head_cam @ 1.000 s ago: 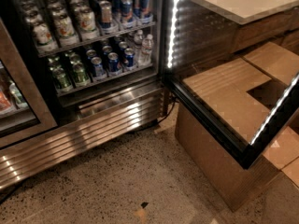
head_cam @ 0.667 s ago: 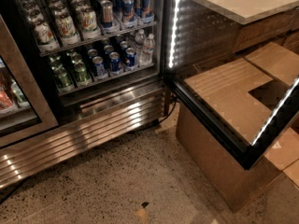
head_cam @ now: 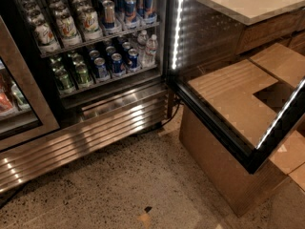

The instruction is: Close right fridge door

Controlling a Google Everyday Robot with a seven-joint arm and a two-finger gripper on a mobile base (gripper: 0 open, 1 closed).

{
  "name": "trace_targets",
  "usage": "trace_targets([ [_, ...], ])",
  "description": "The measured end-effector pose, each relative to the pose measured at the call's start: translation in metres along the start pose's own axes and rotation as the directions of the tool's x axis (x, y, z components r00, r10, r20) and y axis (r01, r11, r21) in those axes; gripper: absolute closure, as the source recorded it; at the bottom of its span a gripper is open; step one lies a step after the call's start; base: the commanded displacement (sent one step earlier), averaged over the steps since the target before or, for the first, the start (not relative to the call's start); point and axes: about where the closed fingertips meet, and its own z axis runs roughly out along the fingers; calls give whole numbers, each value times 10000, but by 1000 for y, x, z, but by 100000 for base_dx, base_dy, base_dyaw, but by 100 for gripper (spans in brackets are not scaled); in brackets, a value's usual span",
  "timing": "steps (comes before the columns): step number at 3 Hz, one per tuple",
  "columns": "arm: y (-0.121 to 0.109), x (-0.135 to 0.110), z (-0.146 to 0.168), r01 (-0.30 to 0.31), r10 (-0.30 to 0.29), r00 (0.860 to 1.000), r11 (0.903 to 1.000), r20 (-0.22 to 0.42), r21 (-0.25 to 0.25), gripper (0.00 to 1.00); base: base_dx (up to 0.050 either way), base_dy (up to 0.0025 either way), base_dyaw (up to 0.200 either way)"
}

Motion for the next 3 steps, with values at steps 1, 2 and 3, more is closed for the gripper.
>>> trace_targets([
  [1,0,1,-2,2,-2,10000,10000,2,-5,42,0,0,0],
  [2,35,-35,25,842,-757,9954,9842,596,-1560,66,0,0,0],
  [3,103,-138,87,3608,-2492,9218,8318,2971,-4218,89,0,0,0],
])
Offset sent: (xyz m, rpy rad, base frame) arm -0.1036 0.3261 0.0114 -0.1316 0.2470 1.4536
